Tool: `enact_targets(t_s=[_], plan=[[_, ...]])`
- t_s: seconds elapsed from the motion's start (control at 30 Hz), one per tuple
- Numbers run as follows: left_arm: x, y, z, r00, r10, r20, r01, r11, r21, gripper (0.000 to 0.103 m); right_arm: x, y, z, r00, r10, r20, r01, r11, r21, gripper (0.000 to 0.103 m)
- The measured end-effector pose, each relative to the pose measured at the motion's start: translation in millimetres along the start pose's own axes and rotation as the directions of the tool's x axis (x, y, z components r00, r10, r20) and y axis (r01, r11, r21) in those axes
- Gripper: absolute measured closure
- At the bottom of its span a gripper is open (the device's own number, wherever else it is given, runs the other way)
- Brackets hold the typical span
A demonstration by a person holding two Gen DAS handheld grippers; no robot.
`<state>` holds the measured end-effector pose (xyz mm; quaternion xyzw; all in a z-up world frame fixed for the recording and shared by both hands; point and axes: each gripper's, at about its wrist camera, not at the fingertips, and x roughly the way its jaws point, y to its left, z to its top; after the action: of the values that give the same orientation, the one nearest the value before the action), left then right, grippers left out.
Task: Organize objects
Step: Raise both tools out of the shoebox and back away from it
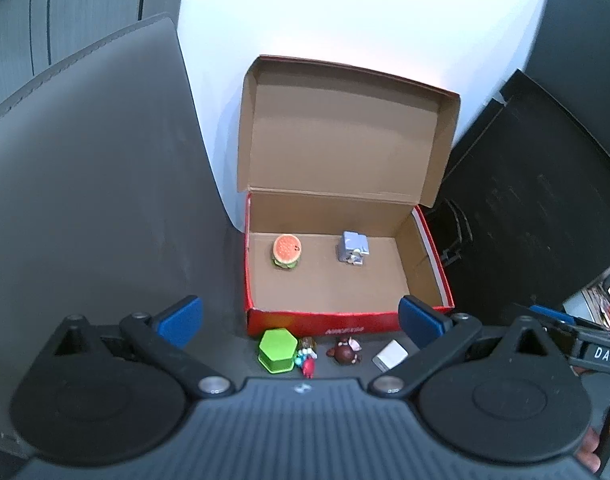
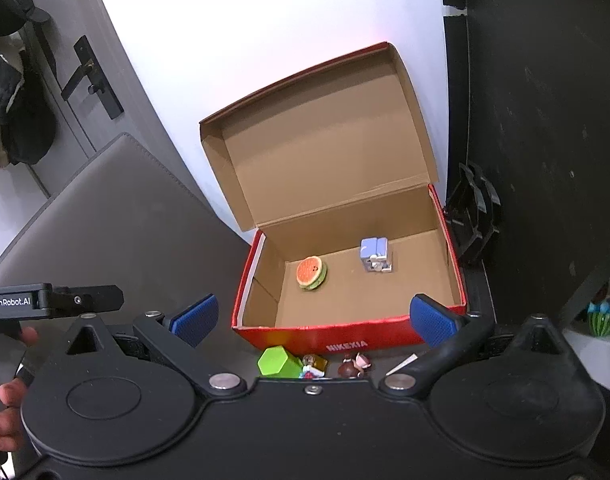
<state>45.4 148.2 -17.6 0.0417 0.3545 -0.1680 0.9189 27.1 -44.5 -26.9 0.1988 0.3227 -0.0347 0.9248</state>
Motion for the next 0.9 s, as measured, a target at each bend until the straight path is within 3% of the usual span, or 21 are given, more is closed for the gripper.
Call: enact_targets(t_s=[0.33, 0.9], plan=[[-8, -4, -15, 1.0, 0.002, -0.021, -0.002, 1.0, 0.021, 0.0, -16, 0, -11, 0.999, -0.037, -0.004, 0.037, 0.999, -0.005, 0.0], [-9, -21, -44, 0.997, 0.027, -0.079, -0.022, 0.998, 0.064, 0.0, -23, -2, -40, 0.99, -0.096, -0.105, 0.091, 0.995, -0.051, 0.0]])
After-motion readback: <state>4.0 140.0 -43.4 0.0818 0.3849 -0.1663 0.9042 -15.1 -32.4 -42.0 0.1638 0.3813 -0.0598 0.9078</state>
